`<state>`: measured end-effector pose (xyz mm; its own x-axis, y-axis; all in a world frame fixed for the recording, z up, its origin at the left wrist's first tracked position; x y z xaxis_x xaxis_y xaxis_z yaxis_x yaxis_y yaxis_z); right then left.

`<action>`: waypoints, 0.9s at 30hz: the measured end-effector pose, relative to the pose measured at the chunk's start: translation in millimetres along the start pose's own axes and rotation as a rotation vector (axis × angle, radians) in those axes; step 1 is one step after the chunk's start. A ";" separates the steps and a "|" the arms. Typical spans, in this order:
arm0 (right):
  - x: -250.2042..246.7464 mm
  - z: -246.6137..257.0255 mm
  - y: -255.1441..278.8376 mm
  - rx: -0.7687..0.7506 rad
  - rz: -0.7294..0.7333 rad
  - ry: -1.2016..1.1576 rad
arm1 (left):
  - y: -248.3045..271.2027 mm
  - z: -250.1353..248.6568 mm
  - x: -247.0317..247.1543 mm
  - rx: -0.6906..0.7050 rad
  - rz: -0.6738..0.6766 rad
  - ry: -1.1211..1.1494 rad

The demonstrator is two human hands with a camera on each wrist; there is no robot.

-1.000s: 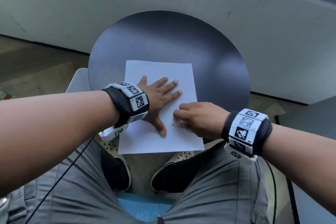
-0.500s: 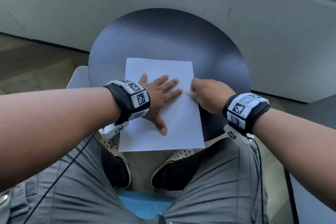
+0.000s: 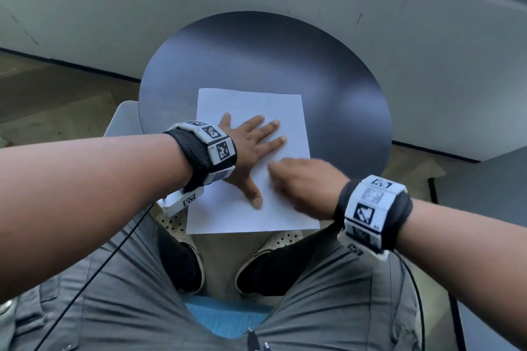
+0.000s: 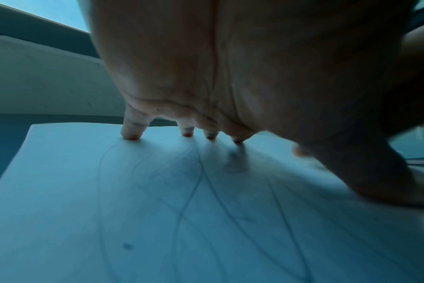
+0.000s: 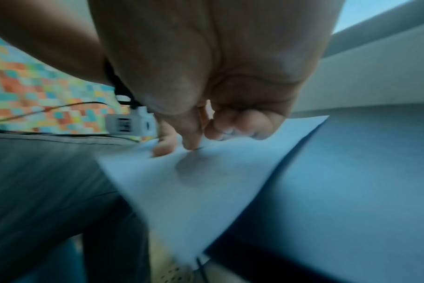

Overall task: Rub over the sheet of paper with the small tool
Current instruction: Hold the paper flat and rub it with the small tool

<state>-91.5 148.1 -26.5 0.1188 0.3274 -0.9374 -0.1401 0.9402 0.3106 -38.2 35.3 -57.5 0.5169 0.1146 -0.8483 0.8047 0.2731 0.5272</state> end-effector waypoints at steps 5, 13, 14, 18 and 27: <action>-13.9 -42.5 -9.0 0.155 -0.047 -0.021 | 0.0 -0.1 -0.6 0.003 -0.004 0.008; 5.1 9.0 0.1 -0.185 0.004 0.003 | 0.2 -0.6 0.3 0.007 -0.022 0.009; 1.8 -0.3 -2.0 -0.150 0.000 -0.013 | 0.7 -0.7 -0.5 0.008 -0.025 0.013; -8.3 -44.0 -1.5 0.123 -0.052 -0.134 | 9.9 6.1 2.2 0.002 -0.093 0.043; -25.1 -70.8 0.5 0.351 -0.109 -0.341 | 22.9 15.7 14.1 -0.003 -0.081 0.082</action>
<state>-164.1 133.7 -14.0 0.4374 0.1822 -0.8806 0.2237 0.9264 0.3028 -7.9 28.2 -56.6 0.4245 0.1701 -0.8893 0.8419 0.2872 0.4568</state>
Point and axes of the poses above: each hand's wrist, its own y-axis away from the middle knuckle, its own x-axis out of the palm, z = x × y, the point moved 6 cm from there along -y, towards the middle knuckle, and after that the axes turned 6 degrees about -x, right-handed, at the moved point
